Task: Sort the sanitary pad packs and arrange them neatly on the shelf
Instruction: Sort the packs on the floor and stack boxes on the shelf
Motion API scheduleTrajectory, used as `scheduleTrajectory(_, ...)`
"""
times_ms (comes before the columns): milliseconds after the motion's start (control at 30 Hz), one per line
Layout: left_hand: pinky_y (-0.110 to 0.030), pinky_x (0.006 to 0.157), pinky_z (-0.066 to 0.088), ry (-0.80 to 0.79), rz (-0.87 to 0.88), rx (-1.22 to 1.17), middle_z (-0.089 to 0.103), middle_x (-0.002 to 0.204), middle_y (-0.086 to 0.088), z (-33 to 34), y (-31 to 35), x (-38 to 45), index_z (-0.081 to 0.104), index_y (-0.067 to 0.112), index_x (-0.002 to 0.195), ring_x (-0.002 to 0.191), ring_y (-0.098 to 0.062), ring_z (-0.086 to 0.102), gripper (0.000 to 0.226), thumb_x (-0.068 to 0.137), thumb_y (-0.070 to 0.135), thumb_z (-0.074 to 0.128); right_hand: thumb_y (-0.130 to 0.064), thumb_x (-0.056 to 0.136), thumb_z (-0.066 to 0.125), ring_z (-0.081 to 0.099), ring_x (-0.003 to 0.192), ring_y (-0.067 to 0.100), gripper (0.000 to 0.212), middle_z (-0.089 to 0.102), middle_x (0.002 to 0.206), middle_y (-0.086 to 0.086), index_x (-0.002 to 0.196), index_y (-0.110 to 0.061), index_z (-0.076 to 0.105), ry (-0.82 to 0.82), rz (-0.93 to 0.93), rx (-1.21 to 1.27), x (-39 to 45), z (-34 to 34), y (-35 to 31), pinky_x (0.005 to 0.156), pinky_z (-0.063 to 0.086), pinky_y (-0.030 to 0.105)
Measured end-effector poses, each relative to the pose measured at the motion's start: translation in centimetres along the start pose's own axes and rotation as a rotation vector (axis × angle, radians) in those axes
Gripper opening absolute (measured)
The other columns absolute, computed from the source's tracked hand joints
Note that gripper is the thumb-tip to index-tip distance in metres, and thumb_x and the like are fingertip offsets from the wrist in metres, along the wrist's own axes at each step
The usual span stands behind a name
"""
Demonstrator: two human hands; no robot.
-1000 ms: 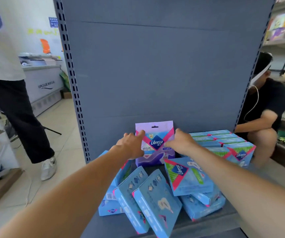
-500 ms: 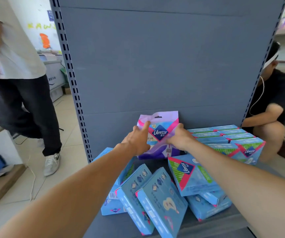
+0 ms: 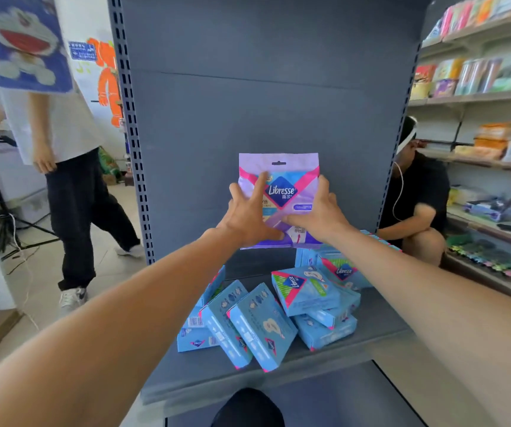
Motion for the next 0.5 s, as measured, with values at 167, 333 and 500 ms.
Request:
scheduleTrajectory(167,-0.044,0.104,0.045,-0.05,0.053,-0.055,0.016,0.129,-0.008,1.4,4.1,-3.1,-0.002,0.037,0.153,0.121,-0.035,0.046,0.13,0.06,0.042,0.09,-0.035,0.068,0.085,0.052,0.116,0.019,0.103,0.047,0.129,0.001,0.143,-0.023,0.015,0.038,0.001,-0.011,-4.8,-4.3,1.1,0.091,0.047,0.035)
scheduleTrajectory(333,-0.047,0.105,0.043,-0.105,0.174,-0.089,0.016,0.126,-0.008,4.1,9.3,-5.5,-0.003,0.038,0.153,0.12,-0.037,0.045,0.132,0.059,0.043,0.09,-0.04,0.073,0.082,0.04,0.13,0.019,0.115,0.036,0.14,0.0,0.152,-0.018,0.002,0.116,0.039,-0.133,-10.2,-9.7,3.5,0.093,0.035,0.019)
scheduleTrajectory(500,-0.048,0.106,0.042,-0.185,0.318,-0.112,0.016,0.131,-0.011,8.9,16.5,-7.7,-0.005,0.039,0.153,0.122,-0.04,0.045,0.132,0.06,0.044,0.089,-0.041,0.072,0.084,0.045,0.131,0.027,0.132,0.03,0.152,0.008,0.152,-0.024,-0.02,0.254,0.106,-0.293,-17.9,-16.1,6.5,0.101,0.044,0.036)
Point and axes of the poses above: each hand's wrist, its own x-axis towards the middle knuckle, its own z-axis out of the palm, y = z × x, the point moved 3 cm from there along x, towards the middle knuckle
